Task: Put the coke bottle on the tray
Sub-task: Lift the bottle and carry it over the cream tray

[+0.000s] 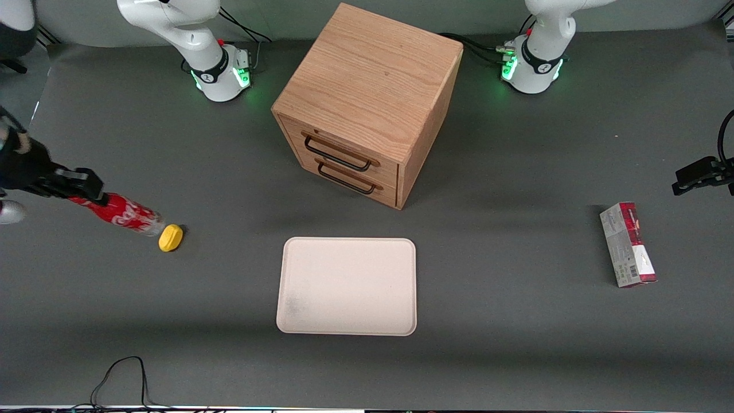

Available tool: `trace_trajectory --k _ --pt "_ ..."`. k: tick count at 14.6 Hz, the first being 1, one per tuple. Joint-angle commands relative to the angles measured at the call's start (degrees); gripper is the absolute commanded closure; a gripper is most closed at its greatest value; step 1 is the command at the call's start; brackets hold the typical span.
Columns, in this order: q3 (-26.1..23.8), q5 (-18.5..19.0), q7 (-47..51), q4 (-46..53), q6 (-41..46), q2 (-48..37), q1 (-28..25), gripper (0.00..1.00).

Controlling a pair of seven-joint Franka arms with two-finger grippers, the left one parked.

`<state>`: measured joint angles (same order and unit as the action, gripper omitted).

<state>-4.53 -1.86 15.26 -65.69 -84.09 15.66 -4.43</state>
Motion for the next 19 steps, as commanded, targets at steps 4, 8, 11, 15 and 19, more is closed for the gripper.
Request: trace_trajectory --k 4,8,11,15,19 --pt "-18.91 12.12 20.14 6.98 -8.61 13.76 -0.58 1.00" --pt "-20.35 17.42 24.03 5.23 -18.98 22.20 -3.83 1.00" --pt "-20.35 22.14 23.94 1.46 -24.87 25.99 -4.36 1.00" --pt "-19.82 23.05 23.42 -3.21 -33.40 28.28 -4.10 1.00" --pt "-19.47 24.97 22.28 -4.97 -35.26 29.25 -3.66 1.00"
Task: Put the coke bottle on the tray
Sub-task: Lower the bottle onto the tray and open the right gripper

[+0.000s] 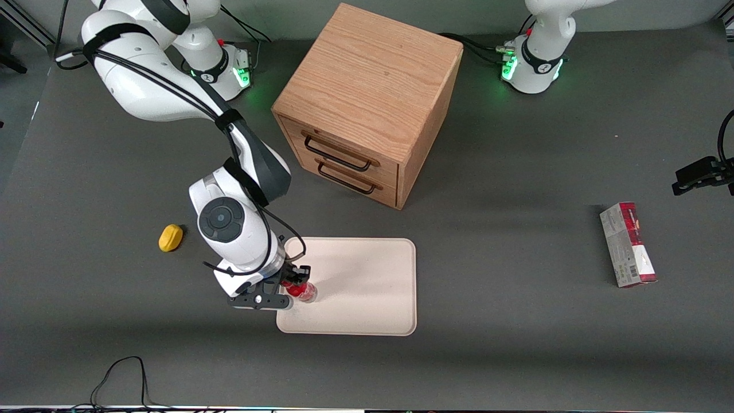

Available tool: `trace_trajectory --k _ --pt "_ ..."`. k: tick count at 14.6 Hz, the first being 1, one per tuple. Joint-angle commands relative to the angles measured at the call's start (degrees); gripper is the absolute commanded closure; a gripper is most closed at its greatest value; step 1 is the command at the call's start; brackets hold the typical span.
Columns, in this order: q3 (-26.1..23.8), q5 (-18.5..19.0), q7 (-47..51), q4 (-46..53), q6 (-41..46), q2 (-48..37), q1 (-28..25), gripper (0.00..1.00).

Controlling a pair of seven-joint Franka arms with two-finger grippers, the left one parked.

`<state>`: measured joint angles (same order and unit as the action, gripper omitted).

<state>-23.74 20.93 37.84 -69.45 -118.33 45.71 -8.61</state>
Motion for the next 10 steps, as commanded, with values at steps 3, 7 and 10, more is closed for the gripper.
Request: trace_trajectory --k 3,7,10 --pt "0.53 2.19 -0.49 -1.48 -2.25 -0.45 0.53 1.00" --pt "0.53 2.27 -0.23 -1.65 -2.69 0.26 0.70 0.29" --pt "0.89 2.27 -0.31 -2.18 -3.13 0.17 0.88 0.00"
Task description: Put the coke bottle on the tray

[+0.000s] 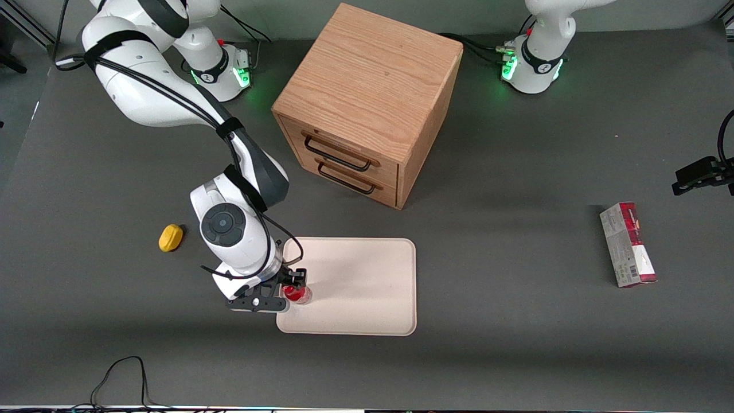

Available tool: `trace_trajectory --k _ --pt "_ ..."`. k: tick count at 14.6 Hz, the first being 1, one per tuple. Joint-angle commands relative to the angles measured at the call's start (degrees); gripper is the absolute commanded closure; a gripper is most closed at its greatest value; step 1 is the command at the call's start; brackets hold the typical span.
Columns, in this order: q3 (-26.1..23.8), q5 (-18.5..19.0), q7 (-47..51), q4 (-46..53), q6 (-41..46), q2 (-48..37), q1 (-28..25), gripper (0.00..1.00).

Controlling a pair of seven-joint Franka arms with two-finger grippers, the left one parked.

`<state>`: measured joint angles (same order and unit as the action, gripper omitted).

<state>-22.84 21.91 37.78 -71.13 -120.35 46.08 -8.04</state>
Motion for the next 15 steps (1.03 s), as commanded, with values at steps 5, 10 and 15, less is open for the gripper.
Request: trace_trajectory --k 5,10,15 --pt "3.23 0.25 -6.38 -1.98 4.30 -7.29 -0.22 0.00" --pt "16.93 -15.56 -27.20 -10.15 15.11 -23.37 -1.63 0.00" --pt "29.33 -23.83 -33.39 -22.18 20.68 -39.80 -3.83 0.00"
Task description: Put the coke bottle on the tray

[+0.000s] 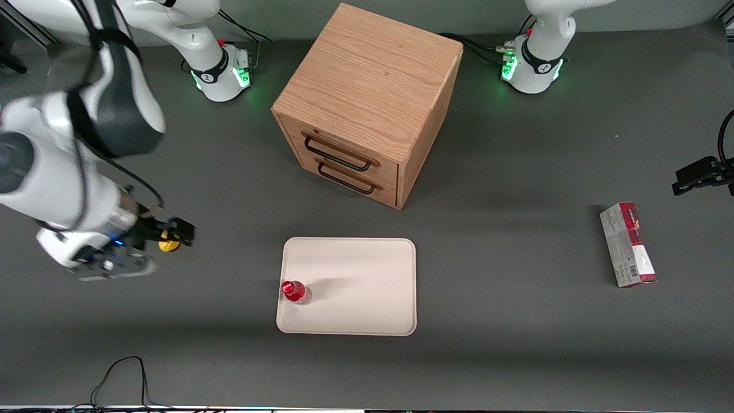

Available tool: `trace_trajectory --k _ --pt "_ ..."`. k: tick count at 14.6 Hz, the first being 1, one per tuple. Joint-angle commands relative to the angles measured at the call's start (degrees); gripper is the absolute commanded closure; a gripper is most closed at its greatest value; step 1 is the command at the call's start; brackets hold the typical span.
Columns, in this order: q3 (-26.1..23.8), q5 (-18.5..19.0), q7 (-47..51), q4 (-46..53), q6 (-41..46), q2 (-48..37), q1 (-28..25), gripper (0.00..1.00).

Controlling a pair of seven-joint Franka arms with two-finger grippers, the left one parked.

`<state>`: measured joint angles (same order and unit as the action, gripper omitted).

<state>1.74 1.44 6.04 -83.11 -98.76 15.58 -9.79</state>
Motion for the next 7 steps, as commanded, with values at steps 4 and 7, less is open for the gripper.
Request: trace_trajectory --k 4,7 --pt "8.01 -3.46 -2.26 -20.32 -0.12 -21.10 -1.64 0.00" --pt "9.16 -3.46 -2.35 -19.02 4.71 -22.44 -0.68 0.00"
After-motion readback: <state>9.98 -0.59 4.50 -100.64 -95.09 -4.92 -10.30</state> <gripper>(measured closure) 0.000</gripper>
